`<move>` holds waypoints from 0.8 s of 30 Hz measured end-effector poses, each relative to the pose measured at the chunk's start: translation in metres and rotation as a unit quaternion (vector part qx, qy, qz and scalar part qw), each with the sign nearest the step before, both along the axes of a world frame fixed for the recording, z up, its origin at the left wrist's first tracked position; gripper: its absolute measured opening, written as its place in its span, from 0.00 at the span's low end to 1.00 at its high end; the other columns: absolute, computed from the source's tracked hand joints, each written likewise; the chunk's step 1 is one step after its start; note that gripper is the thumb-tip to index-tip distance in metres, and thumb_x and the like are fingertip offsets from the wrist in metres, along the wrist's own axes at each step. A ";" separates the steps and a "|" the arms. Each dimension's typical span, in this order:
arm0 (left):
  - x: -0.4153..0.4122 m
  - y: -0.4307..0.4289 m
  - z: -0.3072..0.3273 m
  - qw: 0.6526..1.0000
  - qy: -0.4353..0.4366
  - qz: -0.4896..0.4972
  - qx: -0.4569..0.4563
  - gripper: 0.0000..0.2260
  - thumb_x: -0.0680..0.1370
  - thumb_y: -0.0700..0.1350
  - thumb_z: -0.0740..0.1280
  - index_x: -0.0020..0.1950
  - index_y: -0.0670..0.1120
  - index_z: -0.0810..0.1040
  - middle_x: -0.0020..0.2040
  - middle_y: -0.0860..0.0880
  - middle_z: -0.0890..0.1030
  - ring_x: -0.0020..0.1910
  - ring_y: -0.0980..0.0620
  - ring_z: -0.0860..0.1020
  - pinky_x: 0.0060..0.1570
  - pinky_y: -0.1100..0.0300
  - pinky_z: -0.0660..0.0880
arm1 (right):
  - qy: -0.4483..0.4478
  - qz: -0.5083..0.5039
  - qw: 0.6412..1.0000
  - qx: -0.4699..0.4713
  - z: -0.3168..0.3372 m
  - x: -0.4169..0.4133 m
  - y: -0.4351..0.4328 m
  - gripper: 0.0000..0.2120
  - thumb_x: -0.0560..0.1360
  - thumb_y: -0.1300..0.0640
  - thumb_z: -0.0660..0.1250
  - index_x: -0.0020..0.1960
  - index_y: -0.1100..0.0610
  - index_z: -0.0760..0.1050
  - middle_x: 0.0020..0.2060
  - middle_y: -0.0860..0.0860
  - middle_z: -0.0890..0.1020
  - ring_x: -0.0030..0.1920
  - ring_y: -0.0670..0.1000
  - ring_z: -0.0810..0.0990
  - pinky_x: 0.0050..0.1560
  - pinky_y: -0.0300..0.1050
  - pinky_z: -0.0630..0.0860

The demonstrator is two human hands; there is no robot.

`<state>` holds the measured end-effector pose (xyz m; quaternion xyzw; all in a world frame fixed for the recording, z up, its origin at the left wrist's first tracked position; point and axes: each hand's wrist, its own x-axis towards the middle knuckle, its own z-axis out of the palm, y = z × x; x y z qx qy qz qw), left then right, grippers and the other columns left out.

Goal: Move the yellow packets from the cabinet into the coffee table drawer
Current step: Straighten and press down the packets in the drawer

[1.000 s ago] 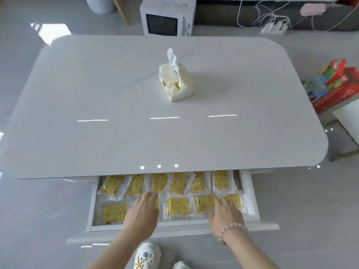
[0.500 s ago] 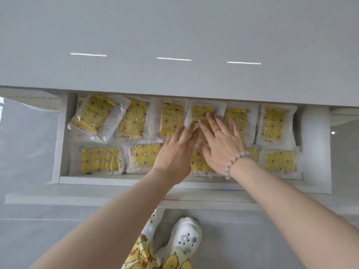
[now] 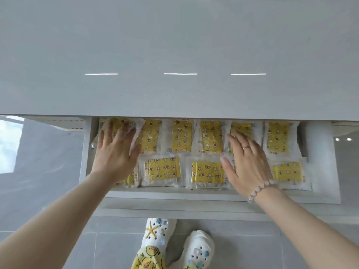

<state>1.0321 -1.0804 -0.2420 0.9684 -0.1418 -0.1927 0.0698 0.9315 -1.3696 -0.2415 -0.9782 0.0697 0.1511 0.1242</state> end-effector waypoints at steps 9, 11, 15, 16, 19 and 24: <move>0.000 0.004 -0.010 0.993 0.005 0.077 0.085 0.26 0.80 0.54 0.55 0.77 0.49 0.56 0.76 0.48 0.57 0.74 0.36 0.53 0.67 0.40 0.61 | -0.021 -0.129 0.991 0.042 0.015 -0.026 -0.019 0.34 0.74 0.40 0.46 0.70 0.61 0.67 0.68 0.57 0.71 0.69 0.57 0.68 0.66 0.50 0.66; 0.002 0.004 -0.011 0.993 0.013 0.076 0.091 0.26 0.80 0.54 0.54 0.77 0.49 0.54 0.77 0.49 0.56 0.74 0.38 0.53 0.68 0.41 0.60 | -0.017 -0.146 0.988 0.058 0.018 -0.037 -0.014 0.33 0.74 0.40 0.48 0.70 0.61 0.67 0.68 0.57 0.71 0.69 0.57 0.67 0.66 0.49 0.65; -0.005 0.002 0.004 0.992 -0.007 0.119 0.040 0.28 0.81 0.53 0.51 0.79 0.48 0.48 0.79 0.48 0.48 0.77 0.47 0.47 0.73 0.46 0.54 | -0.073 -0.203 0.976 0.024 0.025 -0.081 0.002 0.28 0.72 0.45 0.54 0.62 0.63 0.73 0.61 0.59 0.77 0.64 0.60 0.73 0.63 0.52 0.69; -0.016 -0.008 0.014 0.988 -0.025 0.155 -0.006 0.27 0.81 0.51 0.52 0.78 0.46 0.49 0.79 0.47 0.48 0.77 0.49 0.47 0.73 0.49 0.53 | -0.097 -0.228 0.969 0.019 0.028 -0.094 0.009 0.25 0.71 0.47 0.56 0.60 0.64 0.73 0.59 0.60 0.77 0.63 0.59 0.72 0.63 0.49 0.68; -0.070 -0.052 0.055 0.916 -0.028 0.340 -0.209 0.17 0.80 0.42 0.58 0.69 0.41 0.66 0.68 0.44 0.68 0.67 0.46 0.66 0.64 0.54 0.64 | -0.142 -0.343 0.927 0.054 0.045 -0.126 0.041 0.20 0.69 0.54 0.60 0.54 0.66 0.74 0.53 0.63 0.78 0.57 0.59 0.71 0.57 0.49 0.65; -0.151 -0.081 0.093 0.686 0.229 0.653 -0.223 0.06 0.77 0.33 0.60 0.50 0.36 0.75 0.45 0.42 0.74 0.47 0.39 0.74 0.46 0.58 0.75 | 0.142 -0.693 0.602 0.371 0.085 -0.116 0.073 0.32 0.63 0.65 0.71 0.66 0.69 0.67 0.50 0.59 0.75 0.52 0.60 0.76 0.46 0.46 0.69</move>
